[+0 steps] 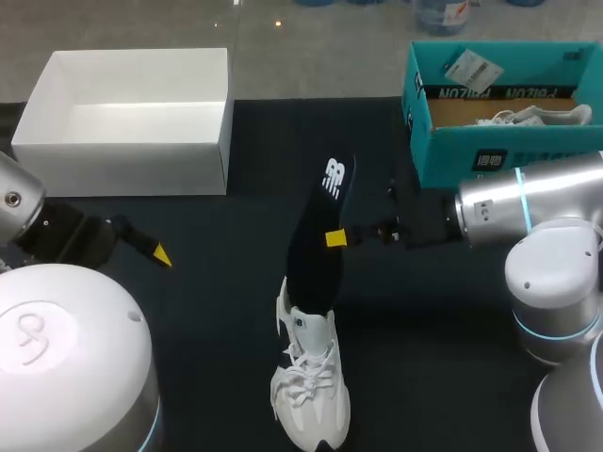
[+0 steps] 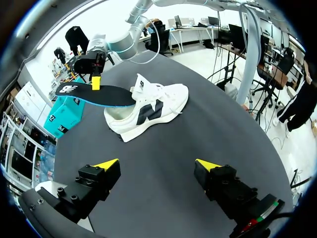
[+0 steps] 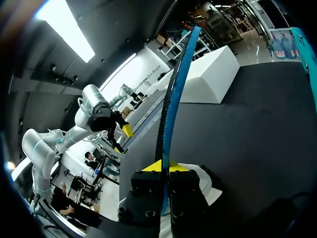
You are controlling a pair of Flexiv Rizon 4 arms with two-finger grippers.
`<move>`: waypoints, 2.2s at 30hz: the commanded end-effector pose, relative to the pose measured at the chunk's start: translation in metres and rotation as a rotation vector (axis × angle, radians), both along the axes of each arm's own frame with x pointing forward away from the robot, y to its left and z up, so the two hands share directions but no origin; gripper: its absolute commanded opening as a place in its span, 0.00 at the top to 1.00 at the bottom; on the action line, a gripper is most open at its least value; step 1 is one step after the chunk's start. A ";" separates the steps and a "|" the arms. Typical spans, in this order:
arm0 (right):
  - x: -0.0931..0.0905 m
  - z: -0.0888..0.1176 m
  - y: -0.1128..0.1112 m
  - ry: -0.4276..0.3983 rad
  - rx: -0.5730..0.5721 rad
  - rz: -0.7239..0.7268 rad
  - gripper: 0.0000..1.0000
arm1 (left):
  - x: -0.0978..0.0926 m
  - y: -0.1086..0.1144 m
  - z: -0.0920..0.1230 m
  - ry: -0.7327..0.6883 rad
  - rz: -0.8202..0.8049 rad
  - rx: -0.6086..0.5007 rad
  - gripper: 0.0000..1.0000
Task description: Take the shoe out of the shoebox, open the shoe tongue, remove and reinsert the insole, then place the shoe into the shoebox
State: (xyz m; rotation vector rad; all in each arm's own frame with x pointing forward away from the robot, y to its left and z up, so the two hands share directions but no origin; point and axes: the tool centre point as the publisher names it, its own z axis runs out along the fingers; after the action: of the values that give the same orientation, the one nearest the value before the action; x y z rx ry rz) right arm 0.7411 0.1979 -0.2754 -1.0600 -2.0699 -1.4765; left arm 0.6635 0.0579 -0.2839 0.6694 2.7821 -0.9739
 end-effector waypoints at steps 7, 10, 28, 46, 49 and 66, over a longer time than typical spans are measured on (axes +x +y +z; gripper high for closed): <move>0.015 0.017 0.002 -0.037 -0.021 0.015 1.00 | -0.001 0.000 0.000 -0.001 0.001 0.003 0.00; 0.021 0.019 0.005 -0.043 -0.028 0.029 1.00 | -0.001 0.000 0.000 -0.001 0.001 0.003 0.00; 0.022 0.007 0.021 -0.049 -0.053 0.046 1.00 | -0.001 0.000 0.000 -0.001 0.001 0.003 0.00; -0.001 -0.005 0.022 -0.045 -0.066 0.002 1.00 | -0.001 0.000 0.000 -0.001 0.001 0.003 0.00; -0.003 -0.009 0.024 -0.043 -0.065 0.002 1.00 | -0.001 0.000 0.000 -0.001 0.001 0.003 0.00; -0.034 -0.036 0.026 0.035 -0.076 -0.008 1.00 | -0.001 0.000 0.000 -0.001 0.001 0.003 0.00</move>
State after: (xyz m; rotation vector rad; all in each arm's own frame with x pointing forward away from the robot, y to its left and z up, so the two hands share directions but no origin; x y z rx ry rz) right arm 0.7141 0.2210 -0.3072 -1.0987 -2.1126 -1.3786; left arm 0.6634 0.0580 -0.2839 0.6694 2.7819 -0.9739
